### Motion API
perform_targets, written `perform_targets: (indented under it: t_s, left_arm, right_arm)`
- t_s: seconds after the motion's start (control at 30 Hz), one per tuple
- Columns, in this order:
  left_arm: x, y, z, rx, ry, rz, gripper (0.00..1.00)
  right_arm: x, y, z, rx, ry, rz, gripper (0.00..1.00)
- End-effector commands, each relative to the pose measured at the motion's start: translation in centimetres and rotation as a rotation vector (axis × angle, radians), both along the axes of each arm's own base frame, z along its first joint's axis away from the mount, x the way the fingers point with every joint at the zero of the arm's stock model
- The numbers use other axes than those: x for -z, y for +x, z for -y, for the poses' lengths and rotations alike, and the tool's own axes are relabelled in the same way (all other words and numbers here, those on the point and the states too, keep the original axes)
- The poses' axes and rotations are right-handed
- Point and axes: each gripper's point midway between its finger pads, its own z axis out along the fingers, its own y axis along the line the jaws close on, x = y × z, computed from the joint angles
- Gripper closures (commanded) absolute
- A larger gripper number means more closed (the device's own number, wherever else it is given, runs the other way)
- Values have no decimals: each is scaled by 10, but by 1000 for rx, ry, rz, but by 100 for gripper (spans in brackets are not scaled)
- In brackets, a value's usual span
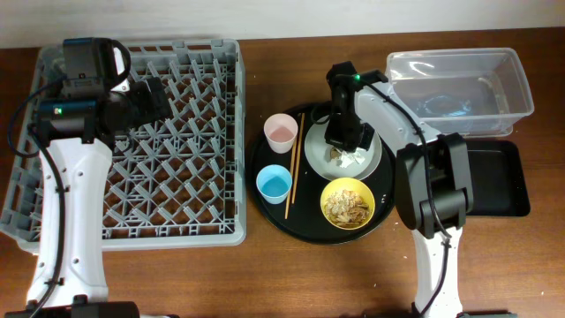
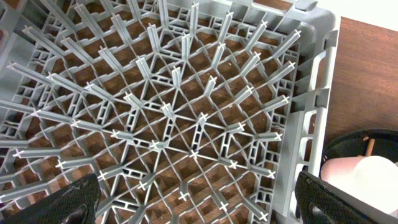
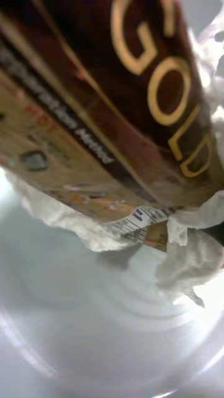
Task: Sort waste into correct bins and load items into the dishwasher rack
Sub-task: 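Carry the tissue with right gripper and drop it into the clear bin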
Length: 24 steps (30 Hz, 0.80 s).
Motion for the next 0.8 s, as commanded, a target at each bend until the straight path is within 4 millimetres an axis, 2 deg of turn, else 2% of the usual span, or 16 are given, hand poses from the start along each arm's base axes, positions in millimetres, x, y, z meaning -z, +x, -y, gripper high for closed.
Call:
perform_targets:
  t_s: [0.0, 0.07, 0.1, 0.17, 0.2, 0.23, 0.3, 0.37, 0.43, 0.47, 0.5, 0.53, 0.57, 0.63, 0.73, 0.77]
  left_arm:
    - [-5, 1, -3, -20, 2, 14, 0]
    - [-5, 1, -3, -20, 2, 14, 0]
    - [-5, 1, -3, -20, 2, 14, 0]
    - [-5, 1, -3, -20, 2, 14, 0]
    - [-5, 1, -3, -20, 2, 14, 0]
    - [-5, 1, -3, -20, 2, 14, 1]
    - [-5, 1, -3, -20, 2, 14, 0]
    - [-5, 1, -3, -20, 2, 14, 0]
    - [-5, 1, -3, -20, 2, 14, 1]
    - [-5, 1, -3, -20, 2, 14, 1]
    - [-5, 1, -3, -20, 2, 14, 0]
    - [-5, 1, -3, -20, 2, 14, 1]
    - [-5, 1, -3, -20, 2, 14, 1]
    - [-5, 1, -3, -20, 2, 14, 1]
    - [-5, 1, -3, -20, 2, 14, 0]
    - [-5, 1, -3, -20, 2, 14, 0]
  right_arm:
    - [-57, 15, -9, -108, 41, 83, 96]
    - [-111, 25, -6, -122, 59, 177, 96]
    - [-154, 32, 4, -109, 70, 259, 96]
    - [-219, 47, 38, -51, 78, 417, 96]
    - [-233, 54, 59, -11, 49, 466, 96]
    - [-241, 64, 94, 54, -12, 514, 96]
    - [-234, 76, 140, 141, -100, 532, 96]
    - [-206, 89, 172, 201, -114, 498, 96]
    - [-174, 97, 182, 202, -123, 441, 94]
    - [-154, 102, 183, 200, -122, 410, 80]
    - [-142, 106, 182, 198, -121, 395, 40]
    - [-136, 107, 181, 197, -117, 386, 14]
    - [-133, 108, 178, 187, -97, 382, 1]
    - [-148, 108, 173, 132, -76, 407, 2]
    - [-210, 85, 162, 79, -39, 464, 2]
    - [-234, 74, 148, 14, 11, 485, 0]
